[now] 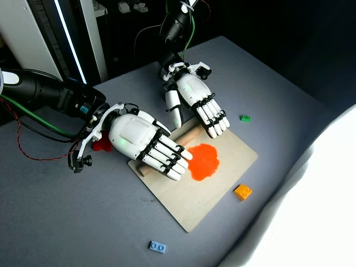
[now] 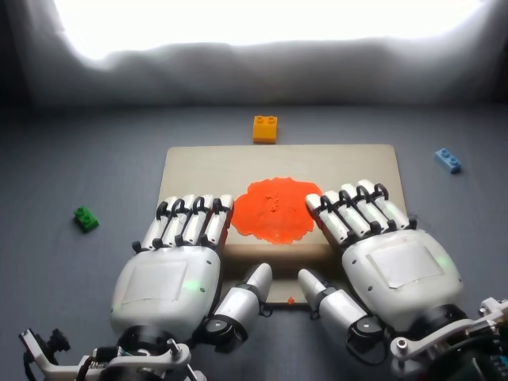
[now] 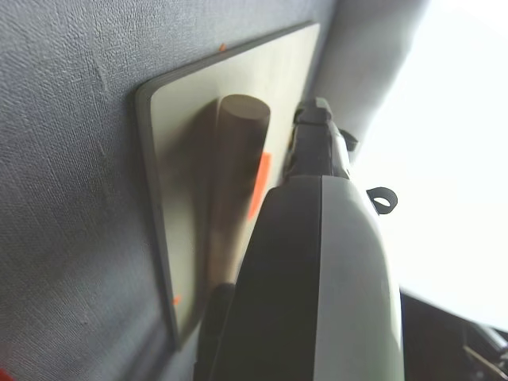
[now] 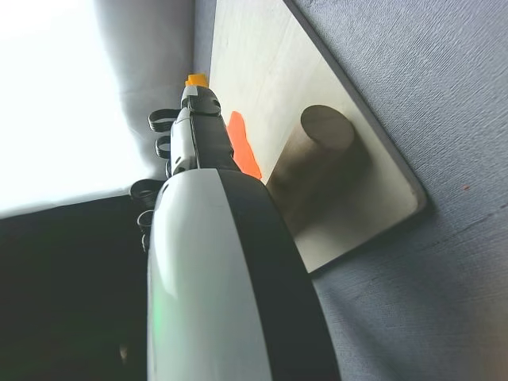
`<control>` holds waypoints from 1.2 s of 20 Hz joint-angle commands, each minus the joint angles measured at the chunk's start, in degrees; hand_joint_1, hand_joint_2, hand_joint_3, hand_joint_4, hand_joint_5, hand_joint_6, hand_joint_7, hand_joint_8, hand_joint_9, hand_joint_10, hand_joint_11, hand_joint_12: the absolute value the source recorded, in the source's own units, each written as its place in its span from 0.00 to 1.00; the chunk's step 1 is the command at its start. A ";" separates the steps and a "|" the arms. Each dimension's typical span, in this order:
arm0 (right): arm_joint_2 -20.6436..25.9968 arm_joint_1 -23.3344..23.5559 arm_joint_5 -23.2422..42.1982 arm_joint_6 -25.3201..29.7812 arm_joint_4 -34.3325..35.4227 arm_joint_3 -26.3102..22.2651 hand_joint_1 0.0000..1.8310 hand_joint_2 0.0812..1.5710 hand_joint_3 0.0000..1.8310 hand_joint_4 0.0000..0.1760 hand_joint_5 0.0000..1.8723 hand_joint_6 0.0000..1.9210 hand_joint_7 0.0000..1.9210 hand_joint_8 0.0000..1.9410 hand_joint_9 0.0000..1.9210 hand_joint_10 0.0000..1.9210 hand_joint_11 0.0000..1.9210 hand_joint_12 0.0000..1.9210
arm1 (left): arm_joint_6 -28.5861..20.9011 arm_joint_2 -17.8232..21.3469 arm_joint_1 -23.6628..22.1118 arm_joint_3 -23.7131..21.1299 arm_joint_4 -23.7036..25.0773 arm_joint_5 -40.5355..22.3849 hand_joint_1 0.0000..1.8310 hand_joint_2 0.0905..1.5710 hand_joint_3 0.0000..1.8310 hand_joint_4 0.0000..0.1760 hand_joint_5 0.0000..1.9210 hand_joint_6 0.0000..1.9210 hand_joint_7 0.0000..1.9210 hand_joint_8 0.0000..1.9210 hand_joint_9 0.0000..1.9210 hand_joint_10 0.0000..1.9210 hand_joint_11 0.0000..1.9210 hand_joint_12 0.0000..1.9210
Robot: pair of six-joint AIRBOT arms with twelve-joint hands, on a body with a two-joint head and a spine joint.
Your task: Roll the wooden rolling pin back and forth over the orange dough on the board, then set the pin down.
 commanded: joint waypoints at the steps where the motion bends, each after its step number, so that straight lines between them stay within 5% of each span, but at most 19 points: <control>1: 0.03 0.61 4.98 0.21 -4.49 0.11 0.00 0.90 0.00 0.00 0.04 0.00 0.04 0.00 0.02 0.00 0.01 0.00 | -0.37 -0.19 0.18 0.34 4.60 -5.99 0.00 0.92 0.01 0.00 0.04 0.01 0.04 0.00 0.01 0.00 0.00 0.00; 24: -2.92 1.47 2.58 1.73 -4.47 6.20 0.00 0.89 0.00 0.00 0.05 0.00 0.03 0.00 0.01 0.00 0.00 0.00 | -1.93 -4.25 1.36 5.62 6.05 -7.34 0.00 0.93 0.01 0.00 0.02 0.00 0.02 0.00 0.01 0.00 0.00 0.00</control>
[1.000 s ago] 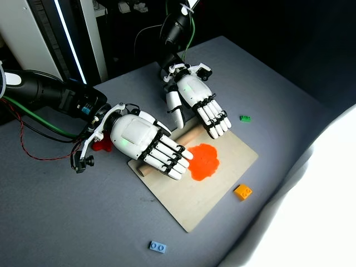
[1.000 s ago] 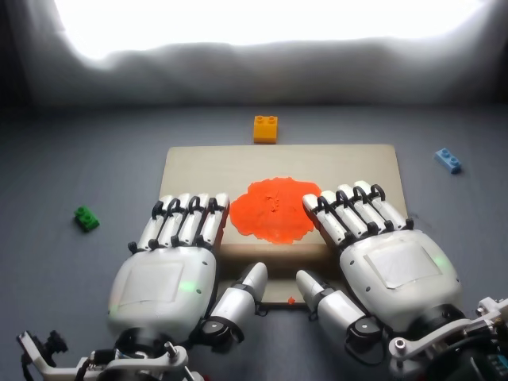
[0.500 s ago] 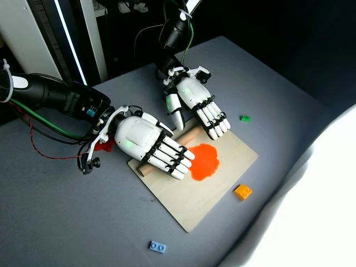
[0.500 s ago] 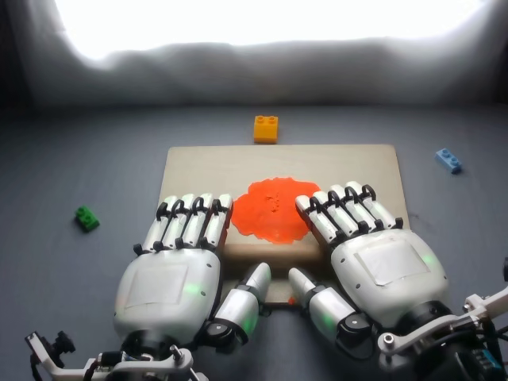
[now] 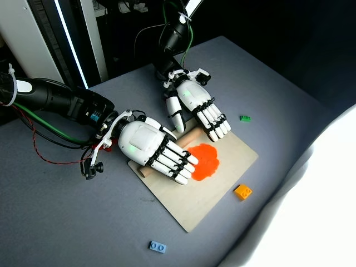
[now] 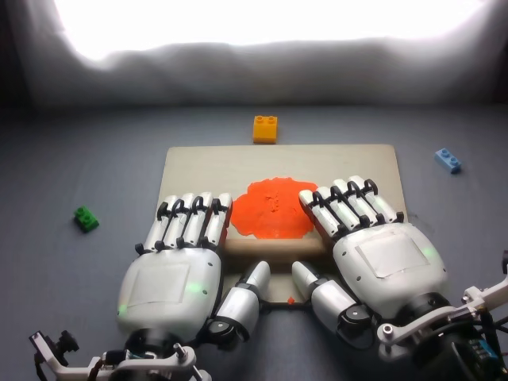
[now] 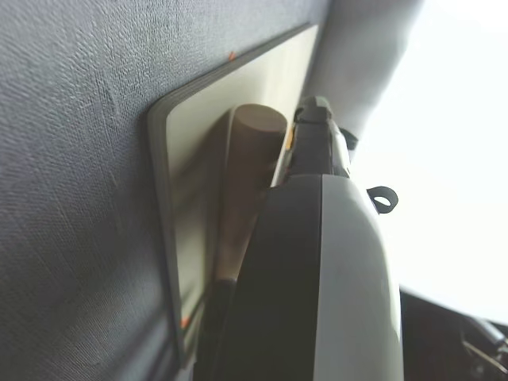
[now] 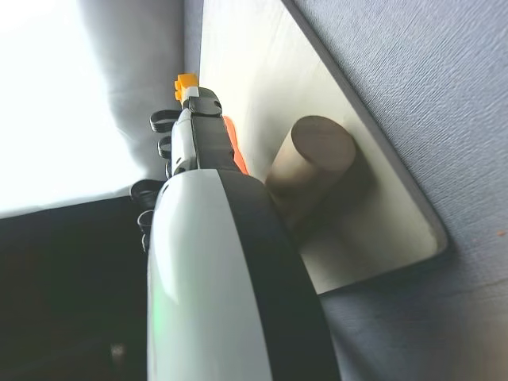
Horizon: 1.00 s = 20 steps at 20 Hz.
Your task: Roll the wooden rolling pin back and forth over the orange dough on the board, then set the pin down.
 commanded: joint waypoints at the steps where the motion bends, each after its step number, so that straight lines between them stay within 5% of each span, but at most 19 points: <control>1: 0.07 0.71 5.12 0.33 -4.14 0.15 0.00 0.89 0.00 0.00 0.05 0.00 0.04 0.00 0.01 0.00 0.00 0.00 | -0.03 -0.23 0.02 0.35 4.24 -5.44 0.00 0.93 0.01 0.00 0.03 0.00 0.03 0.00 0.01 0.00 0.00 0.00; 20: 0.10 1.15 3.79 0.94 -2.61 1.25 0.00 0.90 0.00 0.00 0.04 0.00 0.04 0.00 0.02 0.00 0.01 0.00 | -0.97 -2.18 -1.89 4.88 4.22 -2.73 0.00 0.93 0.00 0.00 0.02 0.00 0.02 0.00 0.00 0.00 0.00 0.00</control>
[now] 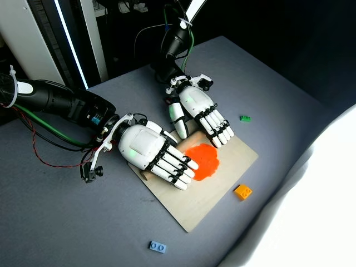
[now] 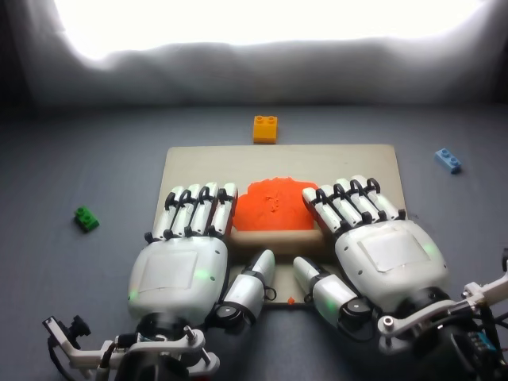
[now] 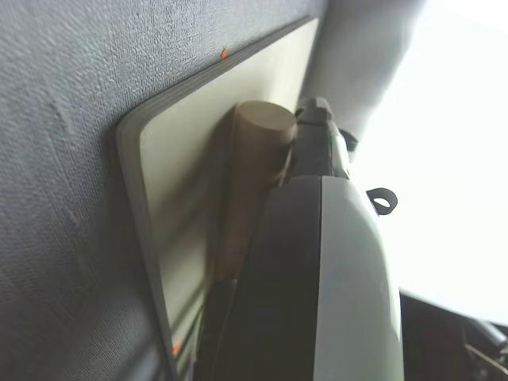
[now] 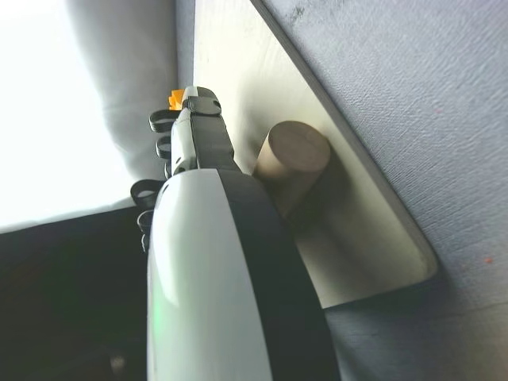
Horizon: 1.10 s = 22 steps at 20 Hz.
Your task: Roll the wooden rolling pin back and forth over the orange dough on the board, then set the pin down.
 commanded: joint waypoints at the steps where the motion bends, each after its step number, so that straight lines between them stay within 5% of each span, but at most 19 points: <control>1: 0.13 0.56 5.07 0.18 -4.16 0.24 0.00 0.90 0.00 0.00 0.04 0.00 0.04 0.00 0.02 0.00 0.01 0.00 | -0.39 -0.27 -0.37 0.61 4.23 -4.84 0.00 0.93 0.00 0.00 0.02 0.00 0.02 0.00 0.00 0.00 0.00 0.00; 22: 0.76 1.40 3.14 4.56 -4.13 3.56 0.00 0.90 0.00 0.00 0.05 0.00 0.05 0.00 0.02 0.00 0.00 0.01 | -1.69 -1.82 -1.91 5.22 4.34 -2.69 0.00 0.93 0.00 0.00 0.03 0.00 0.02 0.00 0.00 0.00 0.00 0.00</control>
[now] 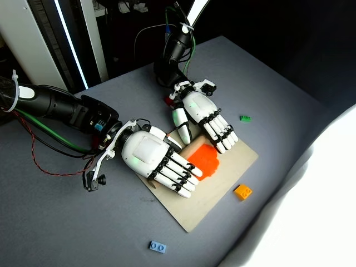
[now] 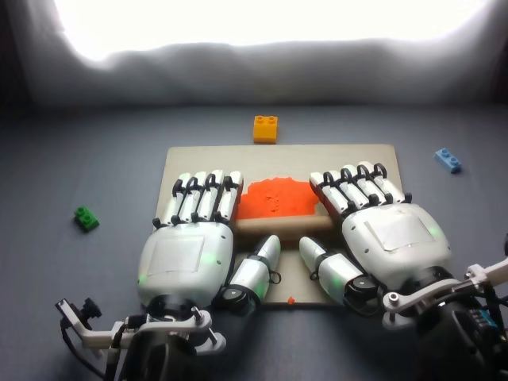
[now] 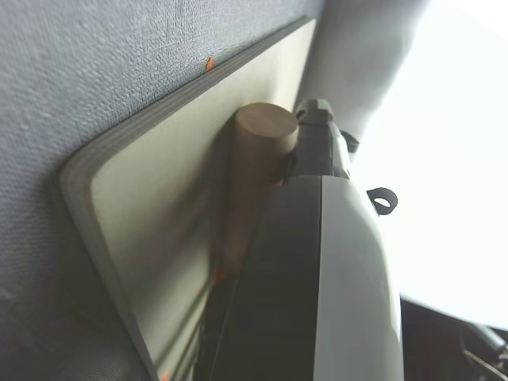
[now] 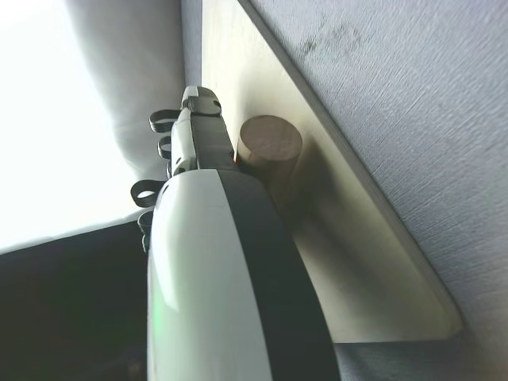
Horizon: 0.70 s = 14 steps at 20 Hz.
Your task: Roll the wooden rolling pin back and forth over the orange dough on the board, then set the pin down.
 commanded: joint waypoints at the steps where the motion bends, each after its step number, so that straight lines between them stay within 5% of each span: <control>1: 0.38 0.49 4.96 0.53 -3.98 0.40 0.00 0.90 0.00 0.00 0.05 0.00 0.05 0.00 0.02 0.00 0.00 0.01 | -0.17 0.01 -0.39 0.58 4.15 -4.99 0.00 0.93 0.00 0.00 0.02 0.00 0.02 0.00 0.00 0.00 0.00 0.00; 14: 0.43 1.48 4.12 2.32 -3.88 2.28 0.00 0.91 0.00 0.00 0.05 0.00 0.04 0.00 0.02 0.00 0.00 0.00 | 0.98 0.01 -1.71 3.22 5.58 -1.62 0.00 0.93 0.00 0.00 0.02 0.00 0.01 0.00 0.00 0.00 0.00 0.00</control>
